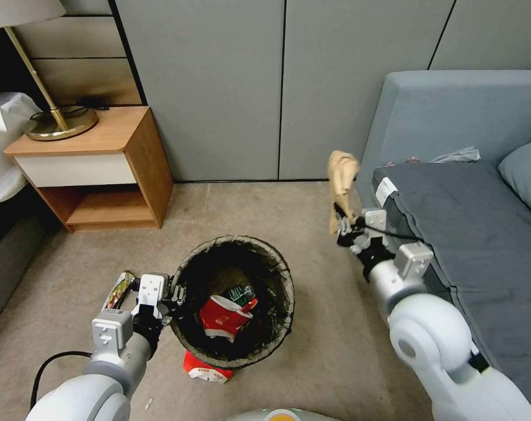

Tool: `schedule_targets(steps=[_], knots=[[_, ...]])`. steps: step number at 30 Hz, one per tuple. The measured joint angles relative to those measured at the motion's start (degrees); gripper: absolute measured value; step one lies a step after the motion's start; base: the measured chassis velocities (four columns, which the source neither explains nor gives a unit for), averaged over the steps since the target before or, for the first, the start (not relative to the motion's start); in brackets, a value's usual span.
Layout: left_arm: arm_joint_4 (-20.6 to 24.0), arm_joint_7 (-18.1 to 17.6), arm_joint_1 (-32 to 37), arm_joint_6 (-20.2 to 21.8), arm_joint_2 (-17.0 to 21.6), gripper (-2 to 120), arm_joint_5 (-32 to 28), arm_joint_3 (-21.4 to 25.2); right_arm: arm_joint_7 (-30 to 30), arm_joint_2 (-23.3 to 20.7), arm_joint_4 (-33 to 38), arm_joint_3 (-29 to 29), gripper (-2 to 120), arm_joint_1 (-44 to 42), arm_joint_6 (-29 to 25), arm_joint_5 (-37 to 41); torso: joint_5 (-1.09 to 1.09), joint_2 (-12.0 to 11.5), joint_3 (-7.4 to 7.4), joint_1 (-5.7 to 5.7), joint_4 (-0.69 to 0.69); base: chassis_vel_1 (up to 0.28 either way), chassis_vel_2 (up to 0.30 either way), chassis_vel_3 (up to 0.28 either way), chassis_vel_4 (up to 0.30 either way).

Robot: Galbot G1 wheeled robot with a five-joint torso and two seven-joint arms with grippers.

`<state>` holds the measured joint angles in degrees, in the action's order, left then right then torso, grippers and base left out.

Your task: Pick up the trash bin, then pick up the garbage from the floor and place it into the trash bin.

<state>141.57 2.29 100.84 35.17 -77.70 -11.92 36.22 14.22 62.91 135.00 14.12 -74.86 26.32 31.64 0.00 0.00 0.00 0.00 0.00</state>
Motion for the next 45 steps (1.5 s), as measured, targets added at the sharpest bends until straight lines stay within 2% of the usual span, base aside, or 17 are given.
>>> schedule_targets(steps=[5, 13, 20, 32, 35, 36, 39, 40, 43, 44, 45], knots=[[-0.1, 0.02, -0.14, 0.04, -0.13, 1, 0.25, -0.24, -4.99, -2.11, 3.15, -3.41, 0, -0.39, 0.86, 1.52, 0.0, 0.0, 0.0, 0.0, 0.0, 0.0, 0.0, 0.0, 0.0], [-0.14, 0.06, -0.27, 0.08, -0.3, 1, 0.42, -0.34, -5.93, -5.78, 3.81, -11.78, 0, 0.36, 0.84, 1.77, 0.0, 0.0, 0.0, 0.0, 0.0, 0.0, 0.0, 0.0, 0.0], [-0.14, 0.11, -0.28, 0.09, -0.53, 1, 0.62, -0.46, -6.63, -6.23, 2.2, -17.55, 0, 1.63, -1.04, 2.19, 0.0, 0.0, 0.01, 0.0, 0.0, 0.0, 0.0, 0.0, 0.0], [-0.07, 0.25, -0.24, 0.1, -0.75, 1, 0.86, -0.7, -6.44, -6.17, -0.74, -24.73, 0, 3.76, -0.31, 1.94, 0.0, 0.0, 0.01, 0.0, 0.0, 0.0, 0.0, 0.0, 0.0], [0.0, 0.27, -0.18, 0.11, -0.8, 1, 0.97, -0.71, -5.49, -6.09, -0.9, -26.14, 11, 4.06, 0.51, 1.88, 0.0, 0.0, 0.01, 0.0, 0.0, 0.0, 0.0, 0.0, 0.0], [0.0, 0.27, -0.18, 0.11, -0.8, 1, 0.97, -0.71, -5.49, -6.09, -0.9, -26.14, 11, 4.06, 0.51, 1.88, 0.0, 0.0, 0.01, 0.0, 0.0, 0.0, 0.0, 0.0, 0.0], [0.12, 0.3, -0.11, 0.13, -0.85, 1, 1.1, -0.71, -4.62, -6.11, -1.0, -26.49, 26, 4.2, 0.78, 1.88, 0.0, 0.0, 0.01, 0.0, 0.0, 0.0, 0.0, 0.0, 0.0], [0.12, 0.3, -0.11, 0.13, -0.85, 1, 1.1, -0.71, -4.62, -6.11, -1.0, -26.49, 26, 4.2, 0.78, 1.88, 0.0, 0.0, 0.01, 0.0, 0.0, 0.0, 0.0, 0.0, 0.0], [0.16, 0.3, -0.09, 0.19, -0.85, 1, 1.48, -0.74, -4.15, -6.18, -0.98, -26.35, 41, 4.28, 0.81, 1.64, 0.0, 0.0, 0.0, 0.0, 0.0, 0.0, 0.0, 0.0, 0.0], [0.16, 0.3, -0.09, 0.19, -0.85, 1, 1.48, -0.74, -4.15, -6.18, -0.98, -26.35, 41, 4.28, 0.81, 1.64, 0.0, 0.0, 0.0, 0.0, 0.0, 0.0, 0.0, 0.0, 0.0], [0.16, 0.3, -0.09, 0.2, -0.85, 1, 1.51, -0.75, -4.1, -6.27, -0.9, -26.11, 46, 4.26, 0.68, 1.19, 0.0, 0.0, 0.01, 0.0, 0.0, 0.0, 0.0, 0.0, 0.0]])
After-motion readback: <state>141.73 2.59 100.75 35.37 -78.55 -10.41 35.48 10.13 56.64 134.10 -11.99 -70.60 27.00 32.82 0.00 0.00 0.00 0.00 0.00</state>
